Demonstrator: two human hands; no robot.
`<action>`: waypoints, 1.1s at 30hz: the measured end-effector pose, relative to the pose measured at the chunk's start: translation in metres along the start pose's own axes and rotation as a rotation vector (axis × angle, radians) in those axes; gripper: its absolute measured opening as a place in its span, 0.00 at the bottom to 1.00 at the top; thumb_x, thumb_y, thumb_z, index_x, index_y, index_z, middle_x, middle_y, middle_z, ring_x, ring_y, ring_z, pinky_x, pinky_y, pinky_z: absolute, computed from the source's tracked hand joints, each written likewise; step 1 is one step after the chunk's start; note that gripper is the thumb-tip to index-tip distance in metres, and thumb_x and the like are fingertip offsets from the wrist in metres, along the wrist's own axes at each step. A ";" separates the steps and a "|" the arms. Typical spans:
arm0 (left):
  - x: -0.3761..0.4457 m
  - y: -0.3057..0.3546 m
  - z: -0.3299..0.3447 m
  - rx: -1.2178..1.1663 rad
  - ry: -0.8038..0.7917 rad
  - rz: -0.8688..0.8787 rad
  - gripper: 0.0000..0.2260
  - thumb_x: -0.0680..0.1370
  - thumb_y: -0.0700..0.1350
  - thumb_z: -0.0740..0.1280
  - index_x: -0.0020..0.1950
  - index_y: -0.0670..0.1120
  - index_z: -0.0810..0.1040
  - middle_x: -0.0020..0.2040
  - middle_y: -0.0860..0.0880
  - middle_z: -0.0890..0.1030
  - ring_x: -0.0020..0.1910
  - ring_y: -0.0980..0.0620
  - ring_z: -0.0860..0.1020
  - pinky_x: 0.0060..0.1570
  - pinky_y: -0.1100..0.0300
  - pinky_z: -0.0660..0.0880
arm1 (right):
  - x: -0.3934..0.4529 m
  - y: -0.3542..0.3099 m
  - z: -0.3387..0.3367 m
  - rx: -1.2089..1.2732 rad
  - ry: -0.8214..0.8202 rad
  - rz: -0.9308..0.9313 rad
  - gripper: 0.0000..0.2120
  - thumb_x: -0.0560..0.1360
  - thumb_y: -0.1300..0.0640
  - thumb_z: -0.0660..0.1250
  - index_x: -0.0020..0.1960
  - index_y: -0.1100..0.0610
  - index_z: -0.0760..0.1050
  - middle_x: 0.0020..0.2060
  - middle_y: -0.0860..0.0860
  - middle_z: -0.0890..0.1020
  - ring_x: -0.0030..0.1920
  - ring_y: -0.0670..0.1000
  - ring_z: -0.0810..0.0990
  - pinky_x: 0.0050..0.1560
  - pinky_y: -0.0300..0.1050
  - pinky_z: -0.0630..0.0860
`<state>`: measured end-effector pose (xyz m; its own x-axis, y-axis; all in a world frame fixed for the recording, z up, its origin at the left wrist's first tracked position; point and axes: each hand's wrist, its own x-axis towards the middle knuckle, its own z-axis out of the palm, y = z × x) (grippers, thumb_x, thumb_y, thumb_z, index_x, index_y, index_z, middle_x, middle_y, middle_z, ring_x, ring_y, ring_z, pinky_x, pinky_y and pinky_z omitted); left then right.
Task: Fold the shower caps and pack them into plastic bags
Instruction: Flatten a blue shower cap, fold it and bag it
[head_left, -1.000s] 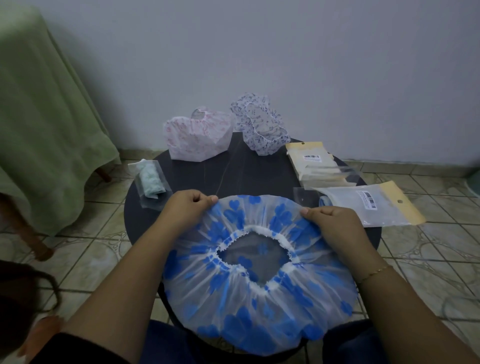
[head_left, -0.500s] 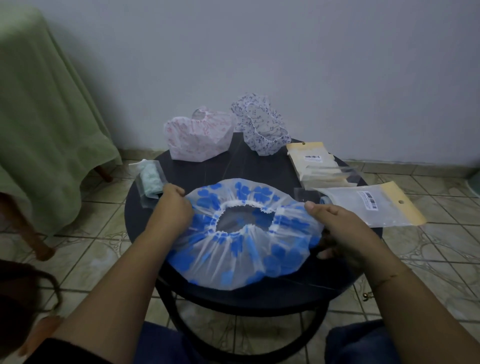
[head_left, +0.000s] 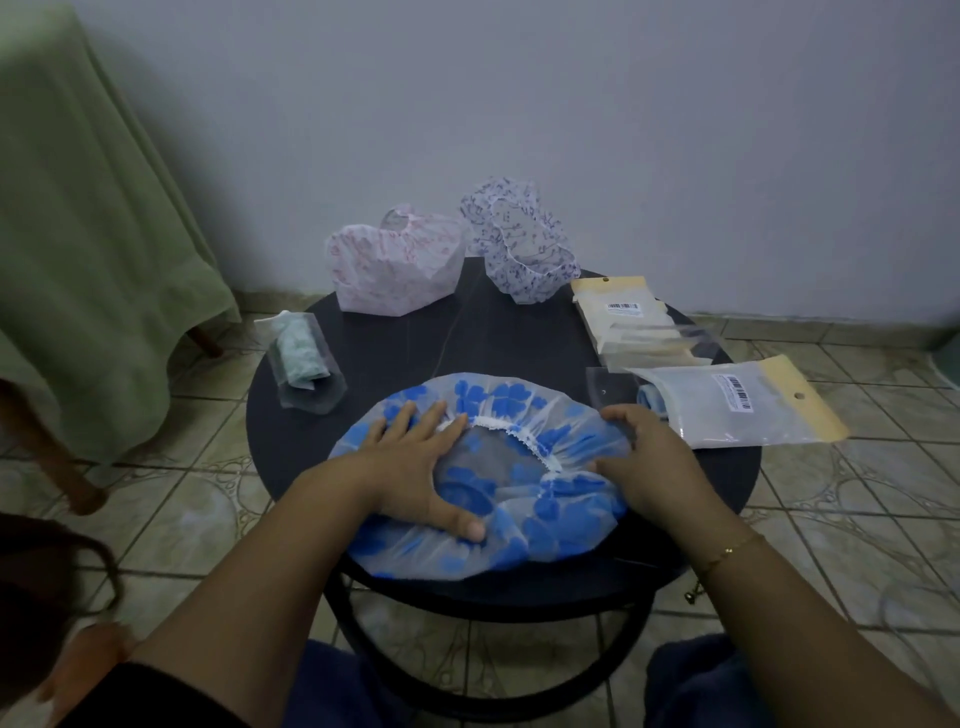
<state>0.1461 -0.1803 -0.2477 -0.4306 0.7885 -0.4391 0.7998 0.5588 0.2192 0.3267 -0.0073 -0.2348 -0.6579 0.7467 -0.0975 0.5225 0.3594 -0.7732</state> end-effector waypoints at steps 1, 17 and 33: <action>-0.001 0.001 0.001 0.013 -0.006 -0.005 0.59 0.56 0.77 0.66 0.74 0.60 0.33 0.75 0.55 0.30 0.73 0.47 0.30 0.71 0.42 0.34 | -0.002 0.000 0.001 -0.018 0.012 -0.015 0.24 0.72 0.62 0.70 0.66 0.53 0.68 0.61 0.52 0.75 0.51 0.47 0.72 0.49 0.36 0.67; -0.035 0.018 -0.004 0.227 0.249 -0.287 0.54 0.53 0.79 0.29 0.71 0.61 0.63 0.68 0.47 0.70 0.69 0.48 0.66 0.70 0.42 0.47 | -0.041 -0.011 -0.003 -0.181 0.026 -0.162 0.27 0.67 0.32 0.64 0.60 0.45 0.70 0.62 0.47 0.70 0.65 0.50 0.66 0.66 0.53 0.64; 0.013 0.041 0.012 0.056 0.729 0.314 0.27 0.77 0.62 0.48 0.72 0.53 0.67 0.76 0.48 0.61 0.75 0.48 0.58 0.69 0.50 0.59 | -0.036 -0.009 0.032 -0.688 0.192 -0.519 0.32 0.74 0.40 0.43 0.61 0.55 0.76 0.61 0.51 0.78 0.64 0.53 0.73 0.54 0.53 0.69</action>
<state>0.1780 -0.1507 -0.2544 -0.3313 0.8872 0.3212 0.9406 0.2840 0.1859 0.3280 -0.0553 -0.2441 -0.8328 0.4546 0.3159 0.4344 0.8904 -0.1359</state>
